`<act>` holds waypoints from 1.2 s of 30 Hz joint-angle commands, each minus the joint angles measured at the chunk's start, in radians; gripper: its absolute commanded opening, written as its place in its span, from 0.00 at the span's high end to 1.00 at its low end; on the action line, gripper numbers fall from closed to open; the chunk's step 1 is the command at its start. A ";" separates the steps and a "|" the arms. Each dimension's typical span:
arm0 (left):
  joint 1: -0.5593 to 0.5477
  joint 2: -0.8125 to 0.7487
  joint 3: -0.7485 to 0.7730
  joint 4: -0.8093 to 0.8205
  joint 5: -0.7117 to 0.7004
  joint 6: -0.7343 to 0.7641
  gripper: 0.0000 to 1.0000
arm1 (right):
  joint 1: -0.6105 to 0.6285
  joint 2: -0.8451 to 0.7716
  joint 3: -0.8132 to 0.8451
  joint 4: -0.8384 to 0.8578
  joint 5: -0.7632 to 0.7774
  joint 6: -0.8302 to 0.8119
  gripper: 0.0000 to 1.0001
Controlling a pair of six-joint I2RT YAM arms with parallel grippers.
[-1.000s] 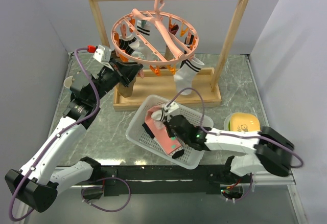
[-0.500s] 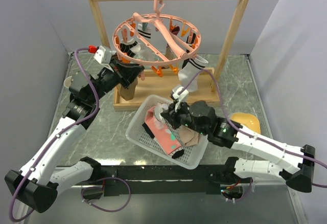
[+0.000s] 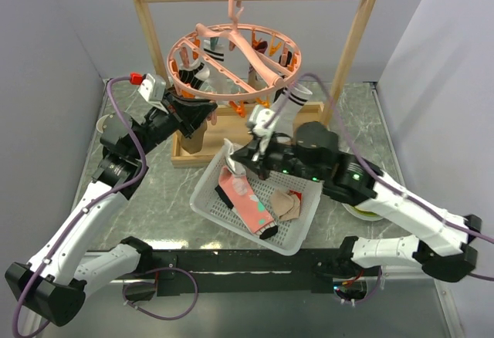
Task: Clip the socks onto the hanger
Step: Pick up the sock from the bin, then clamp the sock onto the hanger.
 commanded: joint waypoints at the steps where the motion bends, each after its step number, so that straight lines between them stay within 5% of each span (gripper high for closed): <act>1: -0.003 -0.036 -0.020 -0.009 0.109 -0.018 0.99 | -0.007 0.109 0.064 -0.057 -0.052 -0.084 1.00; 5: -0.001 -0.039 -0.021 -0.009 0.102 -0.020 0.99 | -0.004 0.192 0.187 -0.100 -0.080 -0.142 1.00; 11: -0.001 -0.045 -0.036 -0.010 0.085 -0.011 0.99 | -0.016 0.143 0.107 0.056 0.029 -0.253 1.00; 19: -0.012 -0.033 -0.025 -0.020 -0.004 0.002 0.99 | -0.044 0.114 0.061 0.170 0.109 -0.219 1.00; 36: -0.026 -0.002 -0.001 -0.003 0.051 -0.011 0.99 | -0.084 0.176 0.053 0.225 0.066 -0.216 1.00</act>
